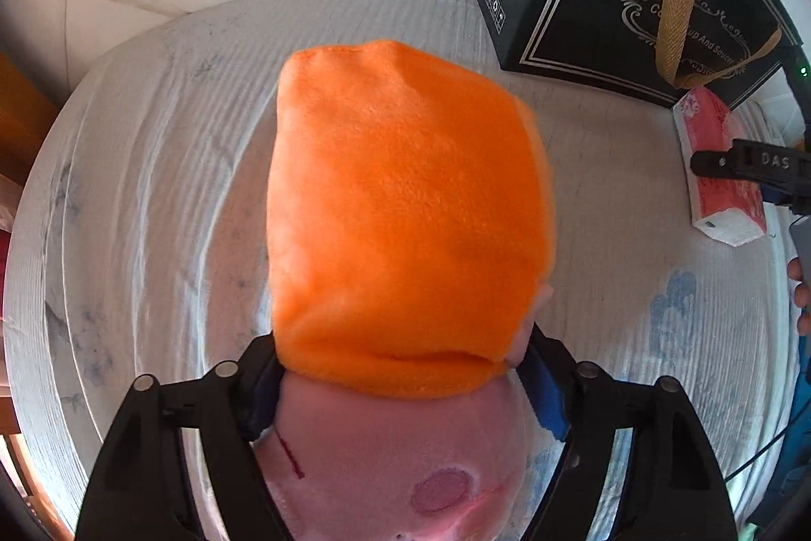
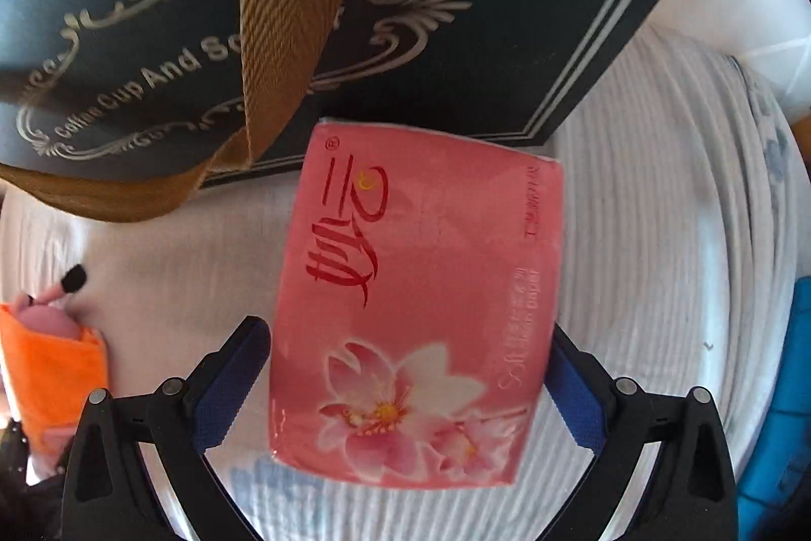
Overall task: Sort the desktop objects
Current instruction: 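Grasp the pink pig plush in orange dress with the left gripper while the right grasps the pink tissue pack, then carry the pig plush with the left gripper while the right carries the tissue pack over the crate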
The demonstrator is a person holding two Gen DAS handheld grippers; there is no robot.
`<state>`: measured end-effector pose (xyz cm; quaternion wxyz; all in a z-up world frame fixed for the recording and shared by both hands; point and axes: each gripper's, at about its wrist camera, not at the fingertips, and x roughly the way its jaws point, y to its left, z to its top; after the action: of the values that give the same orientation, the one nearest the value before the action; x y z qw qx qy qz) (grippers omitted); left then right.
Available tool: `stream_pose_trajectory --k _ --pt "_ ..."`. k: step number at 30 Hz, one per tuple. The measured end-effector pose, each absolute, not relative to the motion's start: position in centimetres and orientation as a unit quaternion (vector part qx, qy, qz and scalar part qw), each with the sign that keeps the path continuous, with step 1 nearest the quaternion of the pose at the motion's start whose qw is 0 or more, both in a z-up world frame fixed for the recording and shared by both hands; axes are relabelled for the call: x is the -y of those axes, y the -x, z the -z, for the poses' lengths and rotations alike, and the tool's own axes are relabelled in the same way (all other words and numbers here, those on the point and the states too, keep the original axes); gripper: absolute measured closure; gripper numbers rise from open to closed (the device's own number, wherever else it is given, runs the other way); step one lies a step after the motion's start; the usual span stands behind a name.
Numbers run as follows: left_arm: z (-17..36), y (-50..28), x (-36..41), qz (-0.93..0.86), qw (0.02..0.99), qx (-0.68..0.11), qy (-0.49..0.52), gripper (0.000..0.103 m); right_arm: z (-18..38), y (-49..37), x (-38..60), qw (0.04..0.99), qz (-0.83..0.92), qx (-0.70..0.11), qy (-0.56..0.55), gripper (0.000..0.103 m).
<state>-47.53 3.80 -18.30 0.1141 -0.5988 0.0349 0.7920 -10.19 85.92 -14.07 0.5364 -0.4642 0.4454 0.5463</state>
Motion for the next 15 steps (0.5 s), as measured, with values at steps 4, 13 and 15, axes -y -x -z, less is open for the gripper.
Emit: stream_pose_trajectory --k 4,13,15 --pt "16.9 45.9 -3.6 -0.807 0.104 -0.035 0.580 0.032 12.7 9.9 -84.0 0.538 -0.563 -0.419 0.467 0.010" --pt "8.2 37.3 -3.9 -0.868 0.113 -0.012 0.484 0.033 3.6 7.6 -72.7 0.530 -0.653 -0.361 0.402 0.010" --pt "5.7 34.5 -4.3 -0.881 0.119 -0.012 0.458 0.033 1.3 6.7 -69.6 0.532 -0.671 -0.346 0.384 0.010"
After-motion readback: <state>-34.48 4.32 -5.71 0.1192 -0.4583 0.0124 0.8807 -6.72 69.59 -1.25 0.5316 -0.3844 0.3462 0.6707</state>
